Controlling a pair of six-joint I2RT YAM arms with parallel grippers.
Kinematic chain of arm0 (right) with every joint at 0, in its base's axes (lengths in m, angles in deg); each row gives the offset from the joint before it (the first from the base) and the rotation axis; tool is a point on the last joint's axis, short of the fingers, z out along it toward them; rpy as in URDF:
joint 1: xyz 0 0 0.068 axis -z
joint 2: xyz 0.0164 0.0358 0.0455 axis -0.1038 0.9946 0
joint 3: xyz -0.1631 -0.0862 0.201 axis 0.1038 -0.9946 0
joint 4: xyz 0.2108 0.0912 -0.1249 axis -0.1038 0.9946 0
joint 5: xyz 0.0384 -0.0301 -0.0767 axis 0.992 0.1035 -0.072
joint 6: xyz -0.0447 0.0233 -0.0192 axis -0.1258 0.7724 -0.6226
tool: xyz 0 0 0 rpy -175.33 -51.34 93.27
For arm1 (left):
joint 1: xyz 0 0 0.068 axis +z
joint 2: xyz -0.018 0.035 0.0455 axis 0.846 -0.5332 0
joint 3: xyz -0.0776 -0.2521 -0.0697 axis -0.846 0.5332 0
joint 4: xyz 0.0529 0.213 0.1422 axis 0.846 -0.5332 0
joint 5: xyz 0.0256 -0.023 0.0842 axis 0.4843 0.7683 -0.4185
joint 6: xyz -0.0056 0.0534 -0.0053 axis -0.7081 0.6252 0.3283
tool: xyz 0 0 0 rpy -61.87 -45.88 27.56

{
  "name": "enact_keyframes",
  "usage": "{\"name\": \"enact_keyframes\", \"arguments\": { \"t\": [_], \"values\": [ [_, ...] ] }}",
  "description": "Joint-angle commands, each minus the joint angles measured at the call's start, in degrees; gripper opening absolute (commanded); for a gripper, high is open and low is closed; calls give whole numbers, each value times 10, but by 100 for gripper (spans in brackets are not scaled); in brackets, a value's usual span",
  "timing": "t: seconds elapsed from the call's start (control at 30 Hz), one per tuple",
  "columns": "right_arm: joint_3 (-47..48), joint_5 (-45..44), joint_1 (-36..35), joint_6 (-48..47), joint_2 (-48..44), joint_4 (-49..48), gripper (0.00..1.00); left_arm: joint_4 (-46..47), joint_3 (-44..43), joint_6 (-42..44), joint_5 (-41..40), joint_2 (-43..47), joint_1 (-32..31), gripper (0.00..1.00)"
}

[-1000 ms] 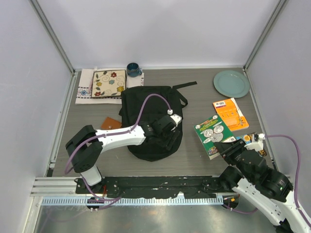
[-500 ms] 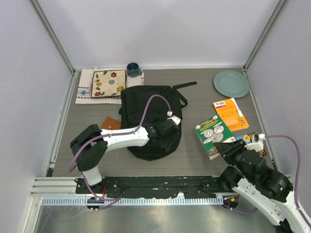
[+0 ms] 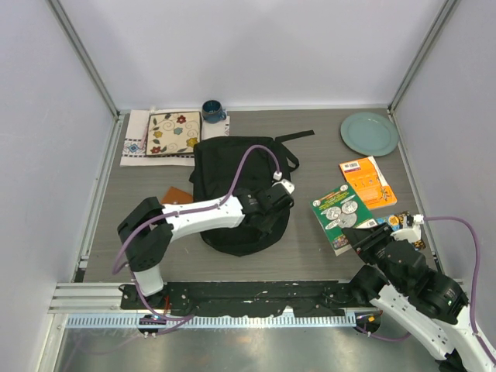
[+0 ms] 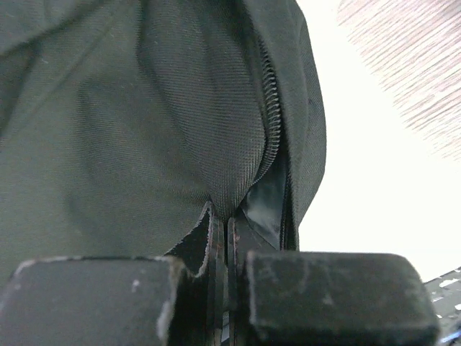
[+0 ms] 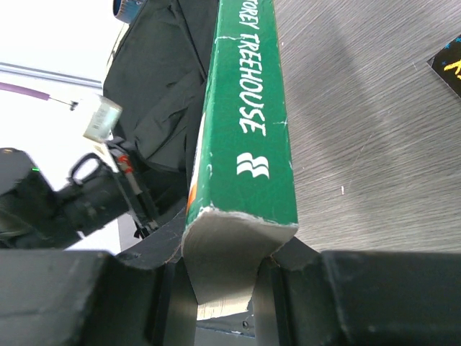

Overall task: Pack the student bag
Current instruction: Place the book in the student bag.

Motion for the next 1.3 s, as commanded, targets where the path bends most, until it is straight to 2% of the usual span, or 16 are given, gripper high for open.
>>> {"name": "enact_keyframes", "arguments": {
  "t": [0.0, 0.2, 0.5, 0.7, 0.8, 1.0, 1.1, 1.27],
  "values": [
    [20, -10, 0, -6, 10, -63, 1, -63, -105, 26, -37, 60, 0, 0],
    [21, 76, 0, -38, 47, -129, 0, -130, -200, 43, -37, 66, 13, 0],
    [22, 171, 0, -35, 69, -231, 0, -137, -232, 22, 4, 80, 58, 0],
    [42, 180, 0, -24, 62, -244, 0, -144, -263, 4, 11, 71, 81, 0],
    [29, 231, 0, -4, 88, -251, 0, -144, -286, -3, 16, 63, 87, 0],
    [-34, 315, -1, 30, 103, -377, 0, -161, -353, -27, 33, 30, 88, 0],
    [-40, 324, 0, 31, 130, -407, 0, -177, -376, -39, 36, 10, 88, 0],
    [-39, 280, 0, 20, 176, -387, 0, -179, -380, -51, 54, 7, 87, 0]
  ]
}}
